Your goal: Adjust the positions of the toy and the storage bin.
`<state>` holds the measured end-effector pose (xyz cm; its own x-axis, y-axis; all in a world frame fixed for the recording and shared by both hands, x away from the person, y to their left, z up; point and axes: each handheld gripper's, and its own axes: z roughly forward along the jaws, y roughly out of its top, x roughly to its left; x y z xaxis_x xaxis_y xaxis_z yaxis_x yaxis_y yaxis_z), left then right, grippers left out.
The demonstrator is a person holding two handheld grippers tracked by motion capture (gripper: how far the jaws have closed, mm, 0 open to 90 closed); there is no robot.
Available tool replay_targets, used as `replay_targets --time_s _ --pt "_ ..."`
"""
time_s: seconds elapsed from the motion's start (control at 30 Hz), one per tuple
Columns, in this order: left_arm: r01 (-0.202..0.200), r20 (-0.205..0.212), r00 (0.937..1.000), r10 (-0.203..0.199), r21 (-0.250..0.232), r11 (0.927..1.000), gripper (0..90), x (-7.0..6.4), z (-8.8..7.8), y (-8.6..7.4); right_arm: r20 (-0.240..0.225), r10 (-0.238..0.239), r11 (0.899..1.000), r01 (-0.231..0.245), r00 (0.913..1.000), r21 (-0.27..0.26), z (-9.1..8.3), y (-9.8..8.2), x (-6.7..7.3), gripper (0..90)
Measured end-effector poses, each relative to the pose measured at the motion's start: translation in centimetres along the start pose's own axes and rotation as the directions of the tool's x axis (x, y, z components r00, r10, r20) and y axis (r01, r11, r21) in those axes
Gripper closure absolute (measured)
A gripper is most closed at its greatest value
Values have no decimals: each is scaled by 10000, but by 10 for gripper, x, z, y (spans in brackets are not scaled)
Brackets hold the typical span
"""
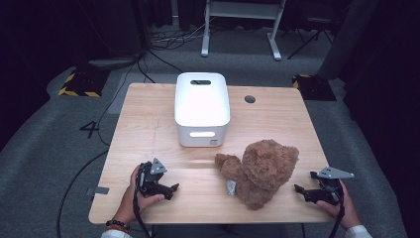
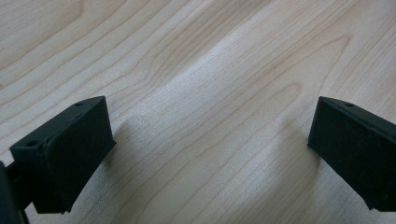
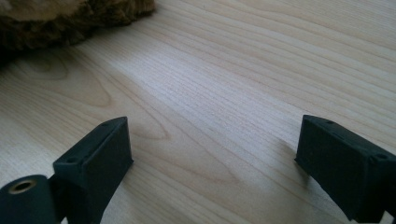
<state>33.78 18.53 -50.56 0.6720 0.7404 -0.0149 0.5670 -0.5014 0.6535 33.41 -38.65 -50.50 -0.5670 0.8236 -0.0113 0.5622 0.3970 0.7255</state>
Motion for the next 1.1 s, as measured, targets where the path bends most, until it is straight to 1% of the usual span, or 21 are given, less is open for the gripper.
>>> replay_targets --time_s 0.2,0.3,0.4,0.43,0.5,0.53,0.6,0.67,0.73,0.83,0.9,0.97,1.03,1.1 --pt "185 -87 9998 -185 -27 9998 1 -2 0 -1 -121 -129 9999 130 9998 91 0 1 0 107" --pt "264 -114 9996 -264 -30 9996 1 -2 -1 -1 -231 -236 9997 239 9995 93 -1 1 -1 128" --pt "256 -154 9996 -256 -28 9997 1 -3 -1 -2 -332 -309 9995 311 9990 76 -2 2 -1 171" --pt "247 -205 9995 -248 -23 9997 2 -3 -1 -2 -358 -325 9995 327 9988 51 -3 1 -2 173" --pt "352 -229 9991 -353 -48 9994 4 -4 -2 -3 -351 -184 9998 184 9992 0 -5 1 -2 167" --pt "333 -229 9992 -334 -35 9994 4 -4 -2 -3 -327 -143 9999 142 9994 -51 -7 1 -2 166" --pt "296 -219 9993 -297 -29 9996 4 -4 -3 -3 -491 -105 9998 96 9987 -186 -10 1 -3 168" --pt "300 -218 9993 -300 -31 9995 4 -4 -3 -3 -490 -227 9987 204 9985 -472 -15 3 -3 182" --pt "299 -219 9993 -299 -30 9995 4 -4 -3 -3 -635 -244 9972 198 9977 -721 -20 6 -1 178" --pt "300 -218 9993 -300 -30 9995 4 -4 -3 -3 -772 -444 9943 366 9960 -998 -26 11 3 183" --pt "302 -216 9993 -302 -31 9995 4 -4 -3 -3 -752 -629 9925 545 9952 -1093 -29 15 6 184" --pt "297 -219 9993 -297 -29 9996 4 -4 -3 -3 -861 -828 9909 728 9928 -1132 -31 19 10 187" --pt "295 -221 9993 -296 -29 9996 4 -4 -3 -3 -818 -959 9884 852 9920 -1257 -33 23 14 192" --pt "297 -220 9993 -298 -27 9996 4 -4 -3 -3 -885 -1103 9867 984 9899 -1295 -35 27 17 190"
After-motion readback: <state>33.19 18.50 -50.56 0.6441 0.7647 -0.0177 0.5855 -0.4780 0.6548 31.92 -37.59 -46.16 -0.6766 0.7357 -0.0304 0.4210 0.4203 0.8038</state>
